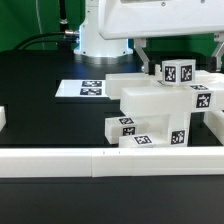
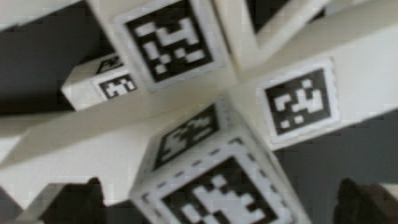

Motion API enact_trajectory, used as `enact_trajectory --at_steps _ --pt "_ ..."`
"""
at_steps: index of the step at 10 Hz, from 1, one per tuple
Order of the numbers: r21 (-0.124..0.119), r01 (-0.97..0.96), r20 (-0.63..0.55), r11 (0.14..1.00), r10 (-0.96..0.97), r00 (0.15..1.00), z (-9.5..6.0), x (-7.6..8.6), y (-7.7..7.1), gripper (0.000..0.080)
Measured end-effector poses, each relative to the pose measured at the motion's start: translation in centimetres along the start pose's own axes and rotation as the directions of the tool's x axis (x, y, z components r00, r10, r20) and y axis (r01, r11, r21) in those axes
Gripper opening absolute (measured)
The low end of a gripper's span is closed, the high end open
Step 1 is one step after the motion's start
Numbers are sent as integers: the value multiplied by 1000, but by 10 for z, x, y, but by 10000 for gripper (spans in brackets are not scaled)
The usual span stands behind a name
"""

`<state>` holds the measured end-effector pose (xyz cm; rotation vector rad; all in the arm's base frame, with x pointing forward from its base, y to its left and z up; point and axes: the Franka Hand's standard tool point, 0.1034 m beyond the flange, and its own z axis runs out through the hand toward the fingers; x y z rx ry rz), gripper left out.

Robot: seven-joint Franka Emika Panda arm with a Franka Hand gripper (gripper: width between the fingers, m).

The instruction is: Assemble chair

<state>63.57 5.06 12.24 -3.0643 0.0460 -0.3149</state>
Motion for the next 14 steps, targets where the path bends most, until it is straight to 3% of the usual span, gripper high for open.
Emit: enact_trajectory --at_steps 3,6,9,11,13,14 --pt "-1 161 1 987 -161 987 0 0 0 648" --pt "4 160 16 987 -160 987 0 -1 0 648" --pt "37 153 164 988 -157 974 0 -12 -3 648" --pt "41 156 211 987 -161 964 0 -10 -4 648" --pt "38 158 201 987 -163 966 2 -9 -1 388" --pt "38 160 199 986 -164 966 2 -9 3 388"
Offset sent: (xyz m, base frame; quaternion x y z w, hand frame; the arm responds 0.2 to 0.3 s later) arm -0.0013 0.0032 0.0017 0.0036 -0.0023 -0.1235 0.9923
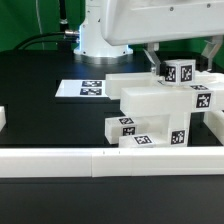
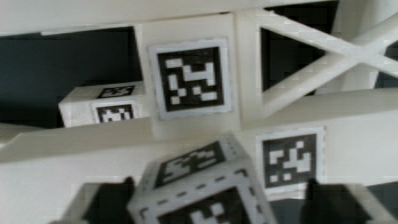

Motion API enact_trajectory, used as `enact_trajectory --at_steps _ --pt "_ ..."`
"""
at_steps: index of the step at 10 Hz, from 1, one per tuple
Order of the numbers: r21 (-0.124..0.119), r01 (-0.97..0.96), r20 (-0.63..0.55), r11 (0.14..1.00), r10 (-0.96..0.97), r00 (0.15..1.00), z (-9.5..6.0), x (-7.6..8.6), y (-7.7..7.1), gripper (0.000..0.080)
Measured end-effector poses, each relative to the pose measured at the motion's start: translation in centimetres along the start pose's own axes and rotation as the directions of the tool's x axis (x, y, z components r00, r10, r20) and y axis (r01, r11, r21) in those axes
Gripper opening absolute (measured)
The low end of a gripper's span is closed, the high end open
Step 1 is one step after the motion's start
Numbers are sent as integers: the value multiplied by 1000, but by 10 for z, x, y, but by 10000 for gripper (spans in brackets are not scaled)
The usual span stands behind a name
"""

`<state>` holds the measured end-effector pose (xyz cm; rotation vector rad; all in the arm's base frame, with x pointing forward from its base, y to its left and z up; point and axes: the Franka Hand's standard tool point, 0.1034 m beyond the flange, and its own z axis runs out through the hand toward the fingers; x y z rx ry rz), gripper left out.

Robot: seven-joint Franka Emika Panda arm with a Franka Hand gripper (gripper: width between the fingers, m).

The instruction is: Assemble chair

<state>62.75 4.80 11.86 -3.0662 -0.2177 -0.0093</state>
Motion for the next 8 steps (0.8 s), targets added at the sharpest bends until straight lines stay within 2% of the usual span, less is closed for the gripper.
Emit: enact_trajectory --at_steps 1,5,8 --pt "0 5 -1 1000 -5 1000 0 0 5 281" --pt "0 -32 -1 999 32 999 0 0 7 282" --pt "3 -338 -1 941 338 941 0 -1 9 284"
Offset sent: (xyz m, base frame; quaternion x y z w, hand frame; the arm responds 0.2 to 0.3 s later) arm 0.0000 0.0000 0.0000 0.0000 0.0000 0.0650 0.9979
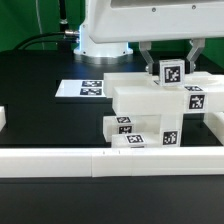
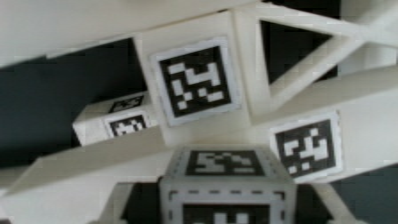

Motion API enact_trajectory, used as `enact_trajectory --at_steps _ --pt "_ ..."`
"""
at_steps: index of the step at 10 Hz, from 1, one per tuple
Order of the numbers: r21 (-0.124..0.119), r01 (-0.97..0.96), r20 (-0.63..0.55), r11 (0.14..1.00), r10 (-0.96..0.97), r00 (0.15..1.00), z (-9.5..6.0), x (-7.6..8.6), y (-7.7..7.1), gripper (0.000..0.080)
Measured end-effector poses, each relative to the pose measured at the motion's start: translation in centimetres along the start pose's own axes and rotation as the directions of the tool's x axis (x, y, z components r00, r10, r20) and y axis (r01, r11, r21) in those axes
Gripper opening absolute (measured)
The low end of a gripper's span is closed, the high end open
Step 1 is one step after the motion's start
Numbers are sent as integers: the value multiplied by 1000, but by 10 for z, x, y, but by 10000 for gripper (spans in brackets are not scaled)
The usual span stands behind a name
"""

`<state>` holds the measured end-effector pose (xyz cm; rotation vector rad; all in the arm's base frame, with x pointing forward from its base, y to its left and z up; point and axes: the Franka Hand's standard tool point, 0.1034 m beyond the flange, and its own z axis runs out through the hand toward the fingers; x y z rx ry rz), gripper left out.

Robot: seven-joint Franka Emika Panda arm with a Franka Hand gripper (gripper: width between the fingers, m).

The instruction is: Assemble chair

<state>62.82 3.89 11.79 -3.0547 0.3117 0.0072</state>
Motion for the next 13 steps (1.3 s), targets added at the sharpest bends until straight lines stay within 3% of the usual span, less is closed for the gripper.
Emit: enact_trajectory --at_steps 2,6,8,9,13 --pt "1 -225 0 974 225 974 0 0 -1 284" --pt "19 -422 -34 906 422 906 0 5 -4 284" --pt "33 -561 -26 827 562 827 1 5 -5 284" --pt "54 -670 -9 740 671 741 1 5 -3 284" --pt "82 -938 84 337 936 343 1 6 1 284"
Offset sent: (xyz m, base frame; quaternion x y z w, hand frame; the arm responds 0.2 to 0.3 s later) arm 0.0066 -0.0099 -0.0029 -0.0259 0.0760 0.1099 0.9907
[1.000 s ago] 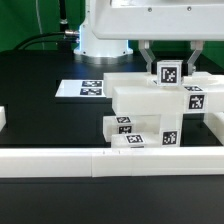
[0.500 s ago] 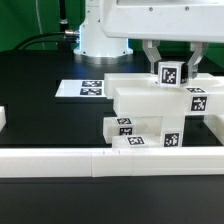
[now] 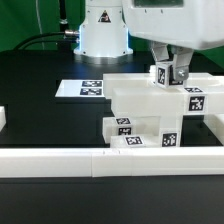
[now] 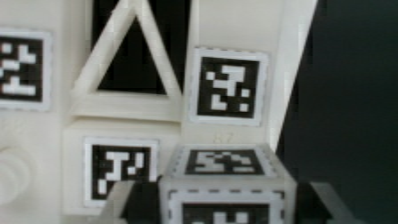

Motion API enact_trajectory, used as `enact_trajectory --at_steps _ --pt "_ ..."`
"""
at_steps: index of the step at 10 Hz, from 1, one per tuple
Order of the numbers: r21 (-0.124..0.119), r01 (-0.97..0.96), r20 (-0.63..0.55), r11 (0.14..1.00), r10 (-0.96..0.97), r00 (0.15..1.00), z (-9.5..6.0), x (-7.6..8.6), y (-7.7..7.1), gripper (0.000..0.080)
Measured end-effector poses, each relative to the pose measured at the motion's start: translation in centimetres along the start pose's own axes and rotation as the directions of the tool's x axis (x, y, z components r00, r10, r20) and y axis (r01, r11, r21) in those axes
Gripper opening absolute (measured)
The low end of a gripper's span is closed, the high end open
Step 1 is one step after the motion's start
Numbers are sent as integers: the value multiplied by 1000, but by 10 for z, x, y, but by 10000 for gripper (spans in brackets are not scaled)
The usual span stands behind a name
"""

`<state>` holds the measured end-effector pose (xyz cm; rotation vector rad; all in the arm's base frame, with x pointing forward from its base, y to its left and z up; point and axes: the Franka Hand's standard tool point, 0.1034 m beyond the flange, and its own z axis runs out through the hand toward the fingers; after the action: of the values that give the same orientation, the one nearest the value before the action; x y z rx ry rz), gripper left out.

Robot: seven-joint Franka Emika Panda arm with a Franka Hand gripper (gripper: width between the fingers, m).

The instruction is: Assemble chair

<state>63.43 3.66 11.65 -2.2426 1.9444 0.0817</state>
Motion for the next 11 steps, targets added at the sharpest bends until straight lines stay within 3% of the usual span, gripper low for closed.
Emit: enact_trajectory --at_steps 2,4,5,6,9,11 --pt "-2 -104 1 995 104 995 0 1 0 284" --pt "-2 -52 -1 999 52 999 0 1 -1 287" --pt "-1 -27 -2 1000 27 1000 0 0 -1 505" --pt "-1 47 -2 999 -47 999 0 1 -1 603" --pt "-3 278 -3 961 -278 961 0 1 -1 648" --pt "-74 587 -30 806 -590 807 -1 6 -2 649"
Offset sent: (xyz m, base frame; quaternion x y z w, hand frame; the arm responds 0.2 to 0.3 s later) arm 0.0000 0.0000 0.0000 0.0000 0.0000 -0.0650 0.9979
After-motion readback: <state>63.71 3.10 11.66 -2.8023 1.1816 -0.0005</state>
